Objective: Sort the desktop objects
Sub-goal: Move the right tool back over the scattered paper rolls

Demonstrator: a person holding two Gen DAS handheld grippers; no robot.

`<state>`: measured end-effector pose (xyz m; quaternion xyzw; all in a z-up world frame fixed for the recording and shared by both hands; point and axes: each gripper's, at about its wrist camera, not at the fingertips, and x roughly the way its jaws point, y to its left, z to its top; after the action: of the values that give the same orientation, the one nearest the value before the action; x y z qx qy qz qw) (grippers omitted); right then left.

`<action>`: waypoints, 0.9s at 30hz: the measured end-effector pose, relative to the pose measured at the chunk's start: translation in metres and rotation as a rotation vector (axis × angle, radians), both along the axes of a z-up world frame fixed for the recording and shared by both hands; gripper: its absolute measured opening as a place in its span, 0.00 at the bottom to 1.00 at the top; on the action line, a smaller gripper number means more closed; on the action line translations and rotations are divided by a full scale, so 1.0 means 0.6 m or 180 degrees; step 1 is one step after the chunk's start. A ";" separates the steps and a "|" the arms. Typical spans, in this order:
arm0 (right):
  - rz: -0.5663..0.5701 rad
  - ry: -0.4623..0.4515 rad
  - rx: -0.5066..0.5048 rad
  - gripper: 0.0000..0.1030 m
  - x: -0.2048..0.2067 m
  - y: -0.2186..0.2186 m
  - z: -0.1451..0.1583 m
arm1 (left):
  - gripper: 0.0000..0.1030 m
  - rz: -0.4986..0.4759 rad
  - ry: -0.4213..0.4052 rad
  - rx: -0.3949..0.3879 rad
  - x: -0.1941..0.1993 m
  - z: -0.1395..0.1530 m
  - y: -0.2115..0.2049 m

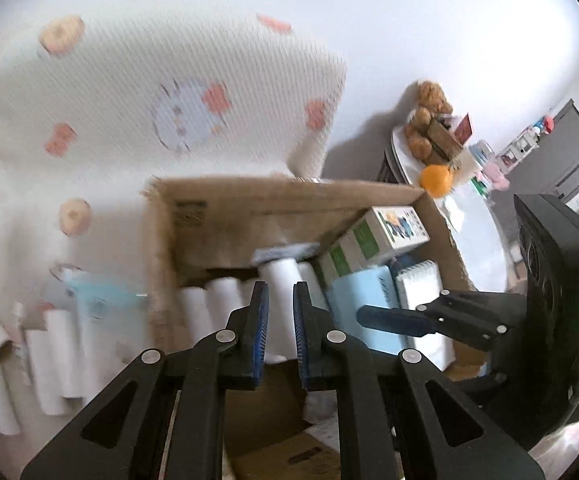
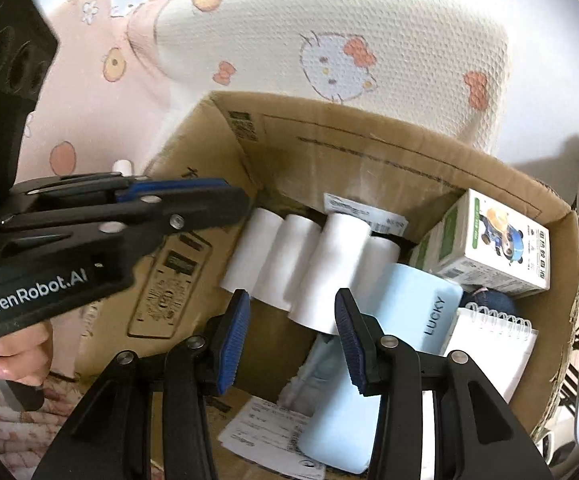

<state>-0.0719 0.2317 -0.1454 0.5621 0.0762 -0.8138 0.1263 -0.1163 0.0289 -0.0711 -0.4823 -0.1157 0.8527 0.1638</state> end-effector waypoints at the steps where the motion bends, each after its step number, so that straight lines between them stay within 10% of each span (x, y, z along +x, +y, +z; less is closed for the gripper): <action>1: -0.0001 0.0025 -0.0034 0.39 0.003 -0.005 0.004 | 0.13 0.0005 0.0043 -0.0031 0.011 0.003 -0.011; 11: 0.0126 0.0214 -0.0046 0.39 -0.005 -0.059 0.020 | 0.13 0.0485 0.0606 -0.0185 0.067 0.047 -0.113; 27: 0.0581 0.0356 -0.0057 0.40 -0.027 -0.229 0.028 | 0.13 0.1390 0.0497 0.0129 0.142 0.004 -0.311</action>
<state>-0.0884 0.0943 -0.1288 0.5054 0.1267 -0.8296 0.2006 -0.0311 -0.1580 -0.0689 -0.3750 -0.2214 0.9002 -0.0064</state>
